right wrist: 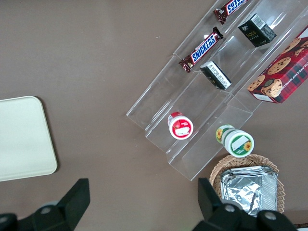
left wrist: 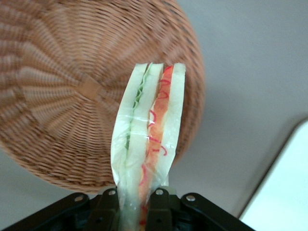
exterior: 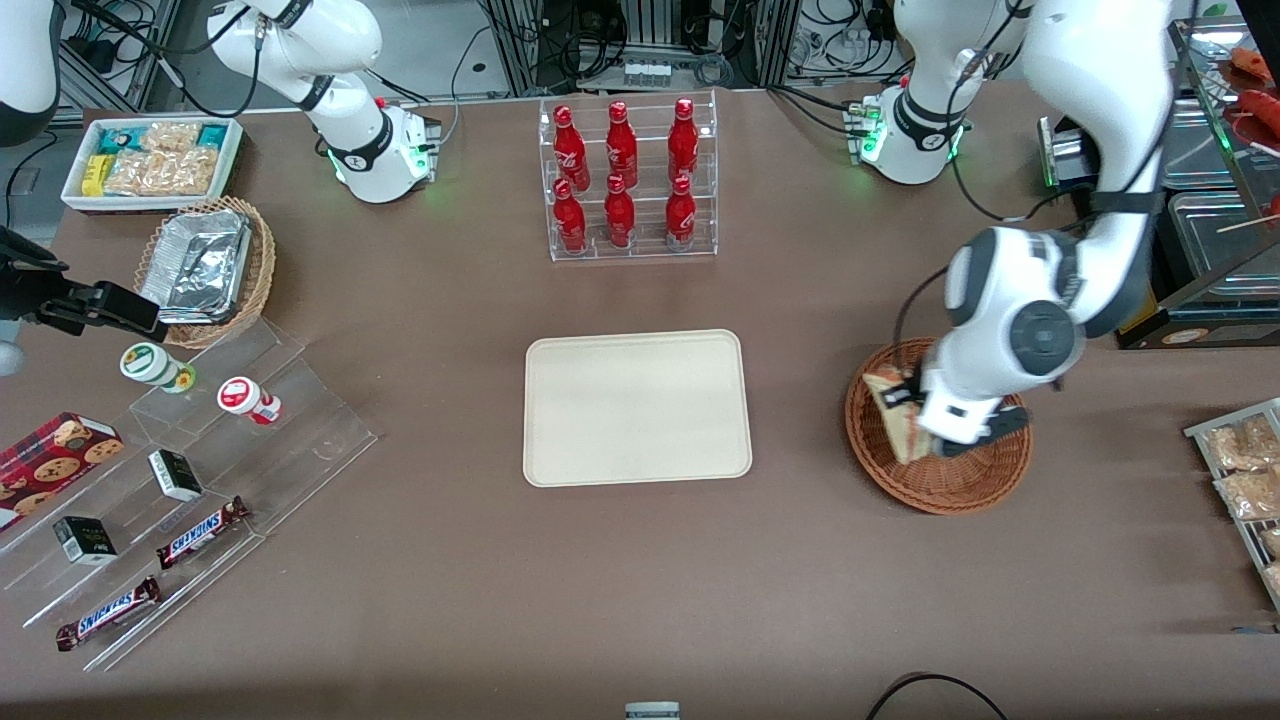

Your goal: Place sandwich from basket to tray

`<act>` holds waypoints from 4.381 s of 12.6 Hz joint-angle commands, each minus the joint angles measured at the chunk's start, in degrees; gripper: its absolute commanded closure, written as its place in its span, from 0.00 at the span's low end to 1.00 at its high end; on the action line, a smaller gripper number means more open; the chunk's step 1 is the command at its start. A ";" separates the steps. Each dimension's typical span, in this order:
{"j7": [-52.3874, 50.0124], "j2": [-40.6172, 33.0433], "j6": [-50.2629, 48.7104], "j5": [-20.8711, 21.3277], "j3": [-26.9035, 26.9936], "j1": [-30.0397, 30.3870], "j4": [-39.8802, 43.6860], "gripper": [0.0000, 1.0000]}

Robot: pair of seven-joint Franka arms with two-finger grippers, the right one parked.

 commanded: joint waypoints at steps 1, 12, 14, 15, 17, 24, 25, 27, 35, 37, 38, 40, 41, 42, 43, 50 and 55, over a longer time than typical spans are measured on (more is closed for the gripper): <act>0.60 3.57 -1.23 1.12 0.47 -4.67 4.40 1.00; -20.40 23.34 -1.06 0.68 0.56 -25.42 28.99 1.00; -23.03 26.34 -0.97 0.59 0.56 -27.80 32.95 1.00; -24.09 27.65 -0.97 0.50 0.47 -28.16 34.71 1.00; -25.85 29.25 -1.23 0.50 0.47 -29.65 36.83 1.00; -28.32 31.01 -2.38 -2.48 0.47 -29.75 38.86 1.00; -28.49 31.18 -2.12 -2.48 0.47 -29.75 38.86 0.67; -28.67 32.23 -1.68 -2.48 0.47 -29.75 38.95 0.00; -27.62 23.29 -8.52 -1.70 1.08 -29.04 39.04 0.00; -26.13 20.65 -9.58 2.50 1.17 -28.95 38.95 0.00; -27.34 19.24 -9.84 3.48 1.26 -28.69 38.95 0.00; -26.75 15.12 -14.22 3.14 2.14 -26.25 38.16 0.00; -24.13 13.27 -15.89 3.05 2.14 -24.40 36.94 0.00; -20.53 11.08 -16.61 2.97 2.14 -22.90 35.01 0.00; -17.19 8.53 -16.79 2.18 2.14 -20.71 32.21 0.00; 8.65 -8.00 -18.89 0.50 2.23 -6.99 15.41 0.00; 21.84 -14.51 -28.72 0.94 2.05 2.84 14.17 0.00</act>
